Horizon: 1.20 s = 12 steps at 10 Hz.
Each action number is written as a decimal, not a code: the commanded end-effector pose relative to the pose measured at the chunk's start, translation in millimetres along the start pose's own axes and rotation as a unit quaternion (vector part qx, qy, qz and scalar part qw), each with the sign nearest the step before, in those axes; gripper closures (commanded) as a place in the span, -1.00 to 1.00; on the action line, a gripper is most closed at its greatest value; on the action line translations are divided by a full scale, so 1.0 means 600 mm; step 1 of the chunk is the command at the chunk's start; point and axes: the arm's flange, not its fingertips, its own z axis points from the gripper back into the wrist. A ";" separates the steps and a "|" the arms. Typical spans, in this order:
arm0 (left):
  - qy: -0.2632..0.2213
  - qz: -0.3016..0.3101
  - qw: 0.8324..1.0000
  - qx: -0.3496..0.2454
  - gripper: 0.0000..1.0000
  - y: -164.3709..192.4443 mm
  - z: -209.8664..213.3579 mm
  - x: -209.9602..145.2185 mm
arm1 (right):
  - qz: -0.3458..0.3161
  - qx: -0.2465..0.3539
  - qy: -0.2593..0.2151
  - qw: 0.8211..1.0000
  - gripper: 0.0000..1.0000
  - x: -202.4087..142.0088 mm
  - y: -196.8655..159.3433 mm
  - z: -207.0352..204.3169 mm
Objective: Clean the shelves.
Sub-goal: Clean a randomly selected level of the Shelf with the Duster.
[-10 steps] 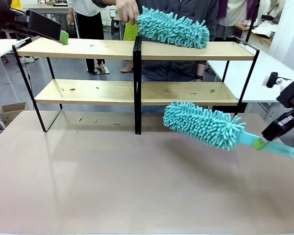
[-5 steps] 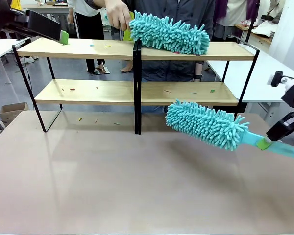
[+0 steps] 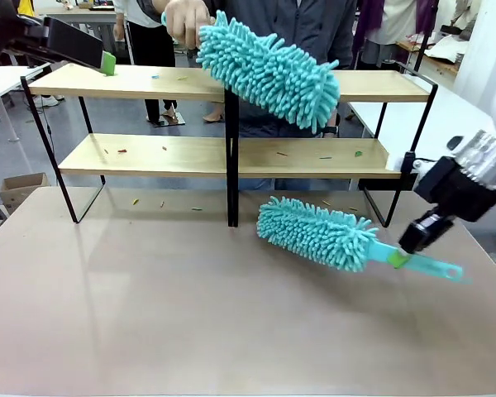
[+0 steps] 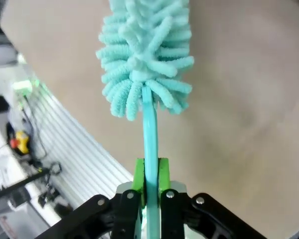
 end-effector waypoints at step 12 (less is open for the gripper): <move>-0.003 0.001 1.000 -0.001 -1.00 0.002 -0.003 -0.004 | -0.072 0.016 -0.083 0.994 0.75 0.066 -0.045 -0.143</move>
